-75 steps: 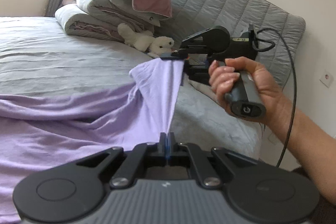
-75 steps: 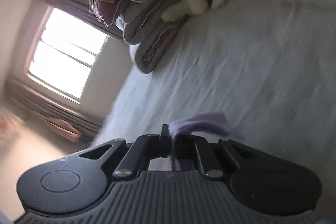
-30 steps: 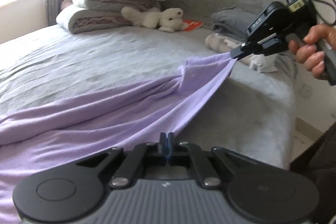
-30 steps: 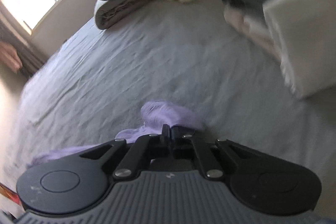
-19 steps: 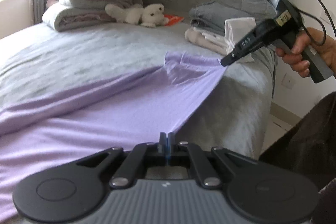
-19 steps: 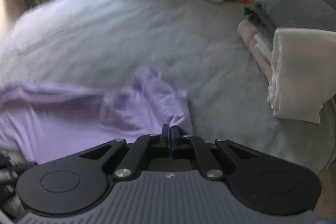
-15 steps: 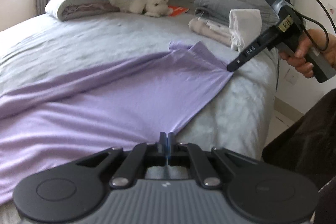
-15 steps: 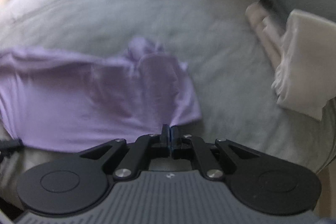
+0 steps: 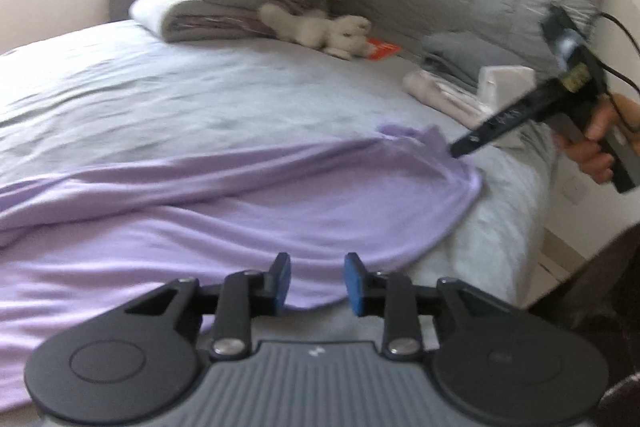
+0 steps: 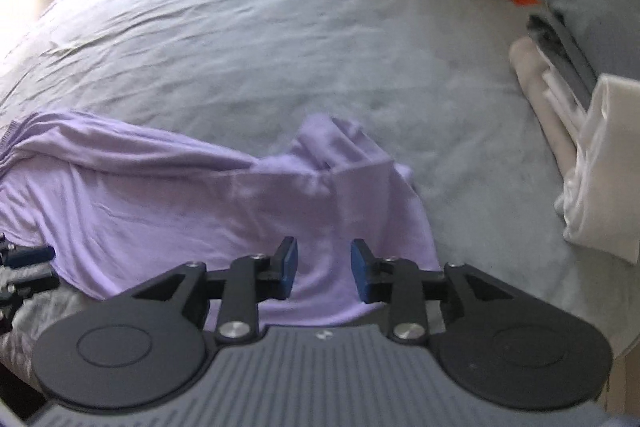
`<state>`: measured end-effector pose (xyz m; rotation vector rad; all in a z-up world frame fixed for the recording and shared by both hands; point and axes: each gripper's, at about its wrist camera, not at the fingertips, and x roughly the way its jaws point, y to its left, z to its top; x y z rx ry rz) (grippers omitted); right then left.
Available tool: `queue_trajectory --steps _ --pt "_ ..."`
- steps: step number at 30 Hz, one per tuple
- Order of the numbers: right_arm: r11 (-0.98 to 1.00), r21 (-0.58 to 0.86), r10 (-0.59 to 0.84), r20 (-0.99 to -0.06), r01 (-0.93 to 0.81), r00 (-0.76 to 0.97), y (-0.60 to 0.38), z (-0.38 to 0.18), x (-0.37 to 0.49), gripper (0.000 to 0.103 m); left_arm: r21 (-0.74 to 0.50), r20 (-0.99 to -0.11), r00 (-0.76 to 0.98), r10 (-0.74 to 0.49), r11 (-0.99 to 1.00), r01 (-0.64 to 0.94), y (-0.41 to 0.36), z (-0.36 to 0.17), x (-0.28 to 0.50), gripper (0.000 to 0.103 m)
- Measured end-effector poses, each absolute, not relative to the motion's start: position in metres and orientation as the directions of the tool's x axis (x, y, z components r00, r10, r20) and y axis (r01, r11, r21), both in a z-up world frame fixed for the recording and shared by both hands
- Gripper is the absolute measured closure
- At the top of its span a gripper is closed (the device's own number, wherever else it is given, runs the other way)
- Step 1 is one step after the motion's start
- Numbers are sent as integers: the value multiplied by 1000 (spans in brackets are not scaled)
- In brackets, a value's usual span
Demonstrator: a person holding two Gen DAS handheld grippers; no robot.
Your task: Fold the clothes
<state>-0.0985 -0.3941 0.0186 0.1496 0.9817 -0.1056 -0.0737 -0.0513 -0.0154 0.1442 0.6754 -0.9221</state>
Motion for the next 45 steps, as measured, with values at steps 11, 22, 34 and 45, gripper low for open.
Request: queue_trajectory --steps 11,22,34,45 --pt "972 214 100 -741 93 664 -354 26 -57 69 -131 -568 646 -510 831 541 33 -11 -8 71" --pt "962 273 207 -684 -19 700 -278 -8 10 69 -57 -570 769 -291 947 316 85 -20 37 69" --pt "962 199 271 -655 -185 706 -206 -14 52 69 -90 -546 820 -172 985 147 129 -20 68 68" --pt "959 92 255 -700 -270 667 -193 -31 76 68 -88 -592 789 -163 987 137 141 -11 122 55"
